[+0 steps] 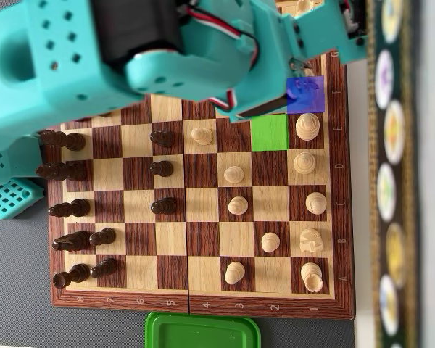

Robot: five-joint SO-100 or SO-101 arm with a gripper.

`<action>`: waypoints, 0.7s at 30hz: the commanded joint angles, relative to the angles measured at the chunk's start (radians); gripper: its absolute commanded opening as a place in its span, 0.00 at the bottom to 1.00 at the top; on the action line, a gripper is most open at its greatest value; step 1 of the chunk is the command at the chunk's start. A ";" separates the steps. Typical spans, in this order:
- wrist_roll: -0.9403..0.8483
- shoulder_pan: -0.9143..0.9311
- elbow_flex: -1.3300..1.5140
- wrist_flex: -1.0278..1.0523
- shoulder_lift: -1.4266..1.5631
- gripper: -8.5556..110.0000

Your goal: Play chess

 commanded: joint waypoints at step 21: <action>-0.003 -0.011 0.152 -0.008 0.252 0.15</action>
